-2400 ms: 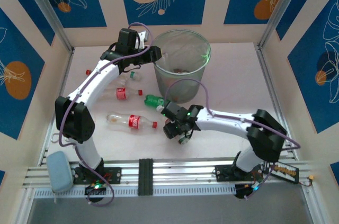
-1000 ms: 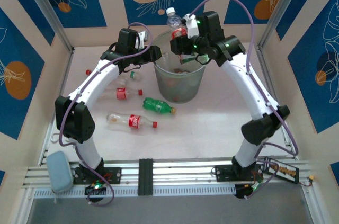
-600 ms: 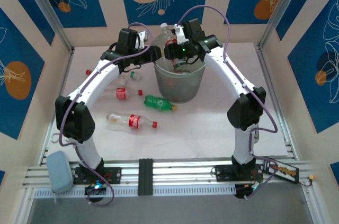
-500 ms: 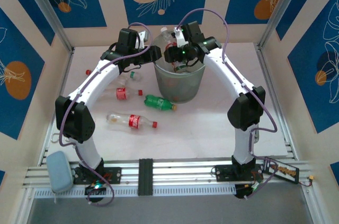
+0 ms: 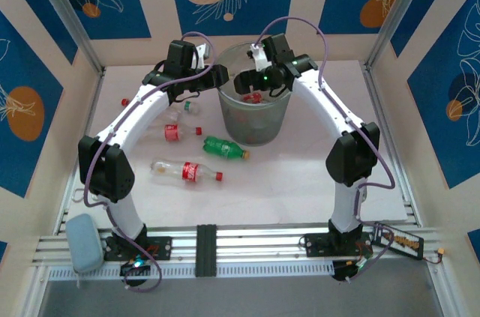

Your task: Put the plastic bottles in the bin

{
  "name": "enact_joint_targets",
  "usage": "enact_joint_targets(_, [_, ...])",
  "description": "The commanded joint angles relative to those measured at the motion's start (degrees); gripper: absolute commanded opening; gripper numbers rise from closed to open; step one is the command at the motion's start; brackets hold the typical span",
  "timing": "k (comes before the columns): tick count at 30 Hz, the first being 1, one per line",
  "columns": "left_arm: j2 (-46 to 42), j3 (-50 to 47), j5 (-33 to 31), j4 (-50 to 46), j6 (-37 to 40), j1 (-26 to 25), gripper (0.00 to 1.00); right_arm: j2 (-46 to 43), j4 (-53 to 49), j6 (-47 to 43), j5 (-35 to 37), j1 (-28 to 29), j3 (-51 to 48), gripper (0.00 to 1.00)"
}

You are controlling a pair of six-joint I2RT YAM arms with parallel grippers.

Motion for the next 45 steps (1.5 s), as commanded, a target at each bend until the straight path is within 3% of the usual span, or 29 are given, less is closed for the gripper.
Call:
enact_joint_targets(1, [0.7, -0.2, 0.7, -0.1, -0.1, -1.1, 0.55, -0.7, -2.2, -0.6, -1.2, -0.2, 4.1, 0.86])
enact_joint_targets(6, [0.7, -0.4, 0.7, -0.2, -0.1, -1.1, 0.55, 2.8, -2.2, 0.7, -1.6, 0.2, 5.5, 0.71])
enact_joint_targets(15, [0.9, -0.9, 1.3, 0.1, -0.2, -1.1, 0.55, 5.3, -1.1, 1.7, -1.1, 0.0, 3.1, 0.66])
enact_joint_targets(21, [0.6, 1.4, 0.8, -2.0, 1.5, -1.1, 0.56, 1.9, -2.3, 1.3, -1.5, 0.1, 5.6, 0.67])
enact_joint_targets(35, [-4.5, 7.0, -2.6, -8.4, 6.8, -0.7, 0.99, -10.1, -4.5, 0.6, -5.0, 1.5, 6.1, 0.82])
enact_joint_targets(45, [-15.3, 6.4, -8.7, -21.7, 13.2, 1.6, 1.0, -18.5, -4.5, -3.2, -0.1, 8.3, 0.2, 0.85])
